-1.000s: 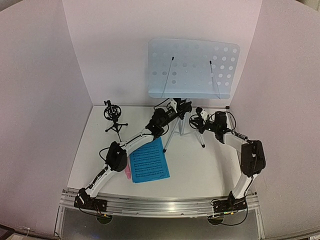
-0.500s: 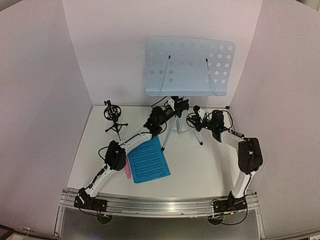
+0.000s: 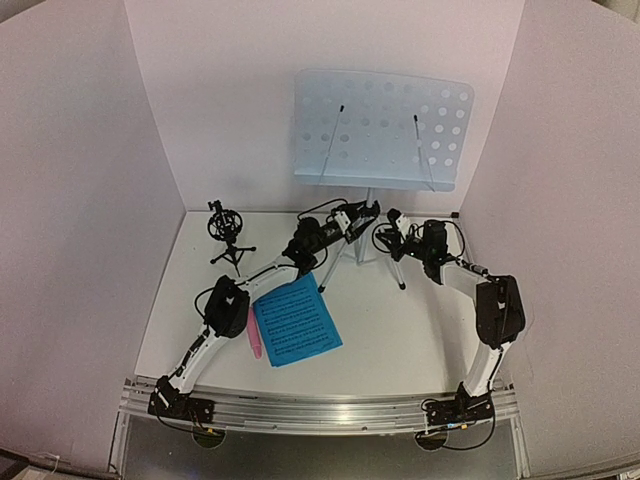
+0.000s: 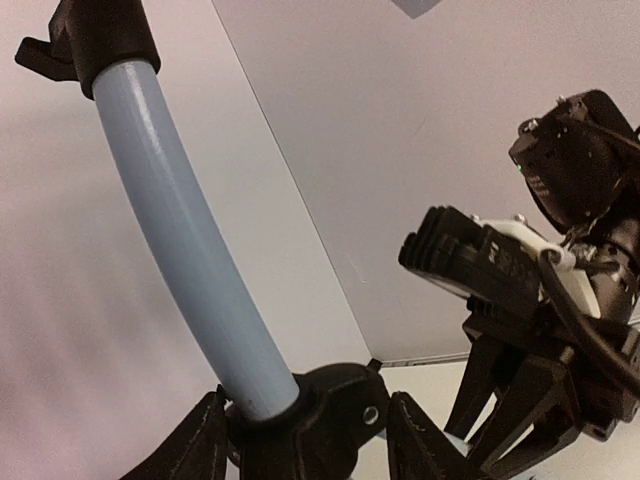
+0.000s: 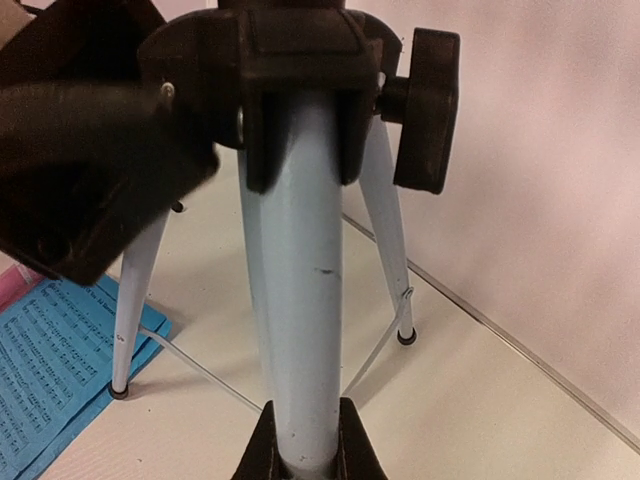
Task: Set up the instrument practice props
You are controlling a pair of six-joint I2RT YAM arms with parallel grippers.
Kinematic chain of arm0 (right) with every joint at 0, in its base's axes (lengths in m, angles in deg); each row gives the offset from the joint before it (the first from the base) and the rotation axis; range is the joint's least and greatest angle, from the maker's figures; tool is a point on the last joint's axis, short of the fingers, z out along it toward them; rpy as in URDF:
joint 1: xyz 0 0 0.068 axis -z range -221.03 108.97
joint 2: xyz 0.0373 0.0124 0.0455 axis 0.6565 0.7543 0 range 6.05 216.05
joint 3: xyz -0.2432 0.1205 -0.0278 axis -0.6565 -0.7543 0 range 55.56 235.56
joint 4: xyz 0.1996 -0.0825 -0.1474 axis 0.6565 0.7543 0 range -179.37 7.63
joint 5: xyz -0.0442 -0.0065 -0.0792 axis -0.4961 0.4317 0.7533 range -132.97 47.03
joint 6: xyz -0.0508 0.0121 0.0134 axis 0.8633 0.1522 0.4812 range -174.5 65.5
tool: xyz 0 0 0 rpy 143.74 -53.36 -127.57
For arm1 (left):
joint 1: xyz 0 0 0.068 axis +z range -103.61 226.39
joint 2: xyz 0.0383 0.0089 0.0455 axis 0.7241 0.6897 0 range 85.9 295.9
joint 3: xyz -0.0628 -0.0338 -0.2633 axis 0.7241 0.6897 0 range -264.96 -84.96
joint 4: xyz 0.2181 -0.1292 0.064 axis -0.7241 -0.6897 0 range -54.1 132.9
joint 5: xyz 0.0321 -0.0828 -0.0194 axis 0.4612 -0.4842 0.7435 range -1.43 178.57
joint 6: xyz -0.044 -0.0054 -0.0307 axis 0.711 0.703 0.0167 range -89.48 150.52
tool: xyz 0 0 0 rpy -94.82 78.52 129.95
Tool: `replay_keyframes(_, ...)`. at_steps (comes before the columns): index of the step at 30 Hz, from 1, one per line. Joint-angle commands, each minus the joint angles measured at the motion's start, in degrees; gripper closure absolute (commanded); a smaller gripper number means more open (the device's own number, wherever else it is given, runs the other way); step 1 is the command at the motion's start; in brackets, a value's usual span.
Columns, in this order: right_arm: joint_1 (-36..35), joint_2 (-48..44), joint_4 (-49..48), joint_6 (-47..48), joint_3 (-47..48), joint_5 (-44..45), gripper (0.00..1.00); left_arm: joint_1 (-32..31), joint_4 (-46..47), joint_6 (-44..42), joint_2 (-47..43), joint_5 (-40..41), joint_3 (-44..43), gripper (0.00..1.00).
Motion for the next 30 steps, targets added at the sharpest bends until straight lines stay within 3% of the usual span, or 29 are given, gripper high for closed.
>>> replay_keyframes(1, 1.89, 0.21, 1.63, -2.19, -0.95, 9.08, 1.0, -0.27, -4.41, -4.48, -3.92, -4.77, 4.04, 0.4)
replay_keyframes(15, -0.07, -1.85, 4.58, 0.58, -2.32, 12.21, 1.0, -0.54, -5.02, -3.1, -13.04, -7.13, 16.38, 0.3)
replay_keyframes(30, -0.85, -0.26, 4.39, -2.39, -2.43, 13.28, 1.0, -0.29, -10.34, -5.01, -25.81, -9.33, 30.53, 0.22)
